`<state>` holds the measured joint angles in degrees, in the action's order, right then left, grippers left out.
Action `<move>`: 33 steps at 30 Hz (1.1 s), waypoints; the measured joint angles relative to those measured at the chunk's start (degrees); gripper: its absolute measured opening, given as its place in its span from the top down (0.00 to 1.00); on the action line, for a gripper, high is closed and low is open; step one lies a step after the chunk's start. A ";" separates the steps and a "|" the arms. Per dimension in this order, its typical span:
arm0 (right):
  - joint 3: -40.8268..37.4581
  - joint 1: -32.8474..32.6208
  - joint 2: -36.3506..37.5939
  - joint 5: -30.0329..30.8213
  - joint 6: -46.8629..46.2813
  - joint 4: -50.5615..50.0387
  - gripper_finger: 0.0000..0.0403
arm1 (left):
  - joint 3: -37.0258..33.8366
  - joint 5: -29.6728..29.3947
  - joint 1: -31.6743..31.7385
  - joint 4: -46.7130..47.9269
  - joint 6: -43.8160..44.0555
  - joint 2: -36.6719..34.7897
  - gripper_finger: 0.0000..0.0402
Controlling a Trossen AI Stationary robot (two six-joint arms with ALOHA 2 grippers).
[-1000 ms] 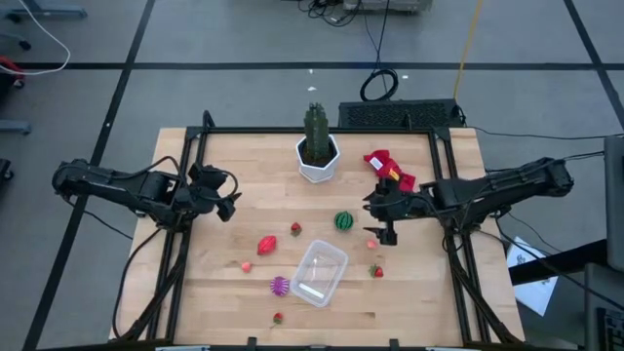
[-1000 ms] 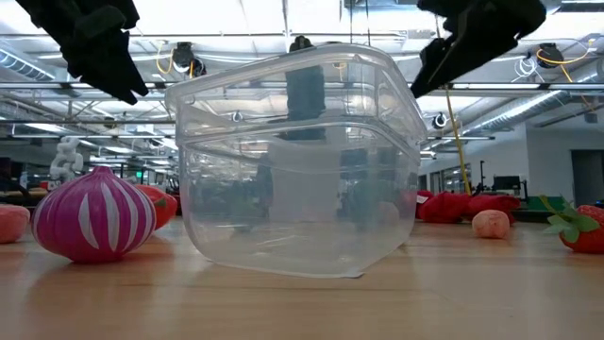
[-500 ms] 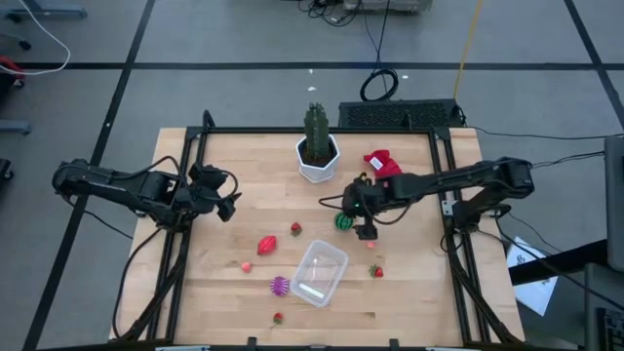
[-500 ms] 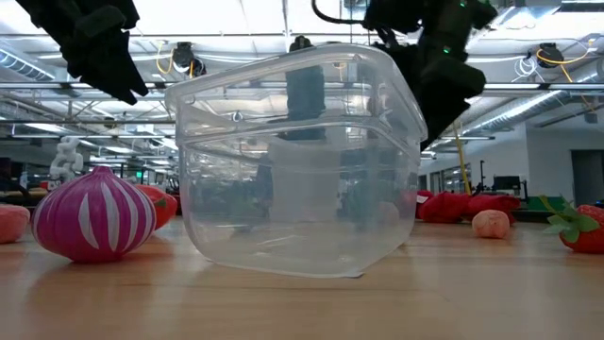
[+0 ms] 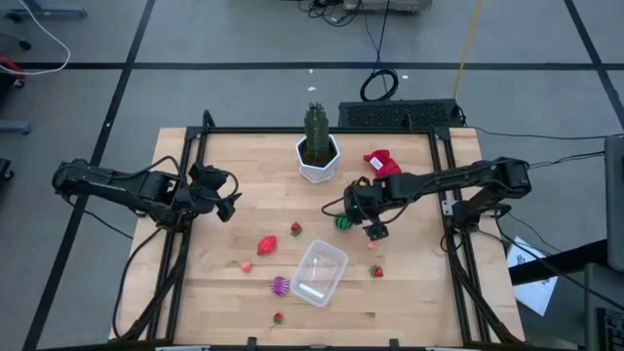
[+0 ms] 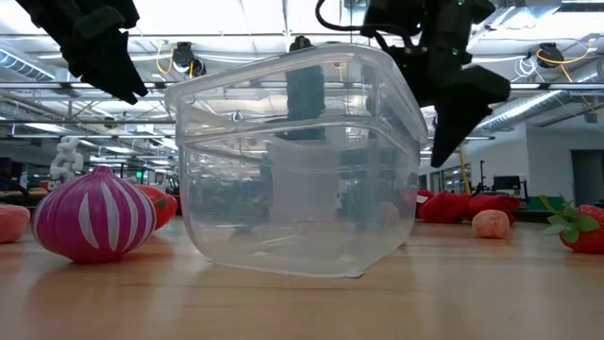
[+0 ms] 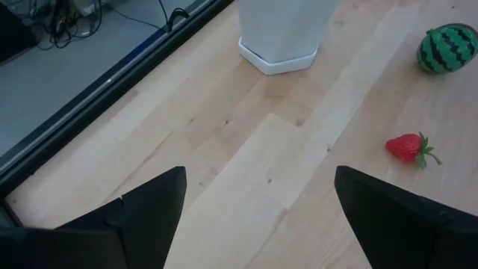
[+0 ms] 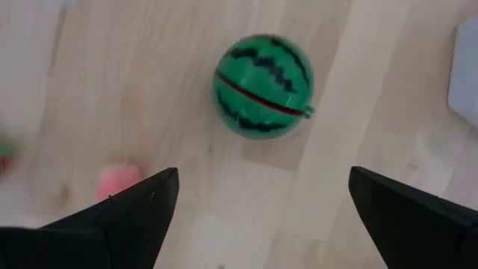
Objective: Pick and placing Produce into tupperware
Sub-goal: Put the green watermelon into the transparent bin
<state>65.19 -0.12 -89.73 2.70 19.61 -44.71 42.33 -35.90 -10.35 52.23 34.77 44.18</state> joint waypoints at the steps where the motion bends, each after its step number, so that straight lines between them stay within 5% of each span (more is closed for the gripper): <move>1: 0.00 0.00 0.00 0.00 2.28 0.02 0.06 | 0.00 0.00 0.00 0.00 0.02 0.02 0.13; 13: 0.00 -0.01 -0.10 -1.31 20.81 10.35 0.06 | 0.00 -0.02 0.00 -0.01 0.02 0.02 0.13; 33: -0.02 0.11 -11.56 -2.97 27.67 12.72 0.06 | 0.00 -0.07 0.00 -0.01 -0.05 0.00 0.13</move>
<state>65.17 -0.01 -101.29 -0.27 47.28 -31.99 42.33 -35.97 -10.35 52.21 34.72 44.18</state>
